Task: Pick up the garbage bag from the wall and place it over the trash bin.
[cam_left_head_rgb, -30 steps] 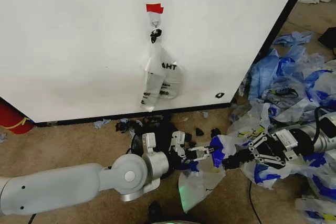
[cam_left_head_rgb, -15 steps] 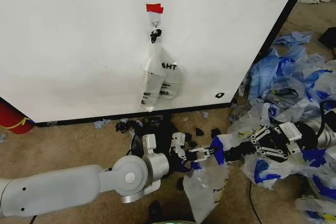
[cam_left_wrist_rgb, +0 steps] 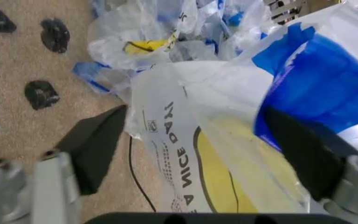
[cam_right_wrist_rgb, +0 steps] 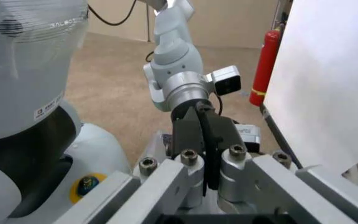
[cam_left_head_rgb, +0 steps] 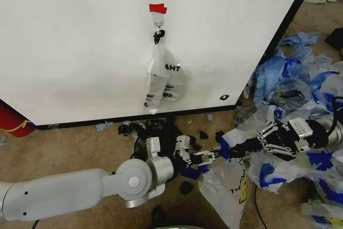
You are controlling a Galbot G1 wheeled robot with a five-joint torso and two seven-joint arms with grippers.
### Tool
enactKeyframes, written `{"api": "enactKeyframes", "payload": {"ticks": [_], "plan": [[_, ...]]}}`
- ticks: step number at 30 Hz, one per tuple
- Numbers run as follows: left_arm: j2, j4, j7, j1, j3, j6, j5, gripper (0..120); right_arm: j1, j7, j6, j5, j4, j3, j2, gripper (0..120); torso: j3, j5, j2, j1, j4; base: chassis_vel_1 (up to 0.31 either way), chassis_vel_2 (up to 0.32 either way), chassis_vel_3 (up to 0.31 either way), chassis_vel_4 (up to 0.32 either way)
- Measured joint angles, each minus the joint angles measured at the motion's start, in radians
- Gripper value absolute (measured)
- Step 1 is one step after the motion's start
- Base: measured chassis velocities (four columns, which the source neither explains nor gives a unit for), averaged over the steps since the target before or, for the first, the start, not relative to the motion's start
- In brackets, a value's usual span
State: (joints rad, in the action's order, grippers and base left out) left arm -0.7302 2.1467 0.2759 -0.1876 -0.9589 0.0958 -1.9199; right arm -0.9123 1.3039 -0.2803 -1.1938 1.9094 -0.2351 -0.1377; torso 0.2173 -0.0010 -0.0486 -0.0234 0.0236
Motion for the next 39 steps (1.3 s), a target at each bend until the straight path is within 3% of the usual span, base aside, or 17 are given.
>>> {"api": "enactKeyframes", "payload": {"ticks": [9, 11, 17, 19, 20, 23, 39], "plan": [[0.000, 0.000, -0.001, 0.010, 0.000, 0.004, -0.001, 48, -0.006, -0.016, -0.005, 0.000, 0.012, 0.000, 0.002, 0, 0.000, 0.0000, 0.000, 0.000, 0.0000, 0.000, 0.000, 0.000, 0.000], [0.000, -0.001, -0.001, 0.010, 0.000, 0.004, -0.001, 47, -0.007, -0.017, -0.006, 0.000, 0.013, 0.000, 0.002, 0, 0.000, 0.0000, 0.000, 0.000, 0.0000, 0.000, 0.000, 0.000, 0.000], [0.002, 0.001, -0.006, 0.013, -0.001, 0.004, -0.004, 19, -0.007, -0.028, -0.009, -0.012, 0.025, -0.002, 0.011, 0, 0.000, -0.0001, 0.000, 0.000, 0.0000, 0.000, 0.000, 0.000, 0.000], [0.002, 0.001, -0.006, 0.013, -0.001, 0.004, -0.004, 19, -0.007, -0.028, -0.009, -0.012, 0.025, -0.002, 0.011, 0, 0.000, -0.0001, 0.000, 0.000, 0.0000, 0.000, 0.000, 0.000, 0.000], [0.001, 0.002, -0.006, 0.015, -0.001, 0.005, -0.005, 11, -0.006, -0.031, -0.011, -0.015, 0.028, -0.003, 0.012, 0, 0.000, 0.0000, 0.000, 0.000, 0.0000, 0.000, 0.000, 0.000, 0.000], [0.000, 0.004, -0.004, 0.013, -0.002, 0.006, -0.005, 0, -0.008, -0.037, -0.013, -0.015, 0.033, -0.003, 0.012, 0, 0.000, 0.0000, 0.000, 0.000, 0.0000, 0.000, 0.000, 0.000, 0.000], [0.008, 0.011, 0.001, 0.005, 0.000, 0.011, 0.001, 0, -0.027, -0.058, -0.023, -0.010, 0.018, -0.001, -0.008, 0, 0.000, -0.0001, 0.000, 0.000, 0.0000, 0.000, 0.000, 0.000, 0.000]]}}
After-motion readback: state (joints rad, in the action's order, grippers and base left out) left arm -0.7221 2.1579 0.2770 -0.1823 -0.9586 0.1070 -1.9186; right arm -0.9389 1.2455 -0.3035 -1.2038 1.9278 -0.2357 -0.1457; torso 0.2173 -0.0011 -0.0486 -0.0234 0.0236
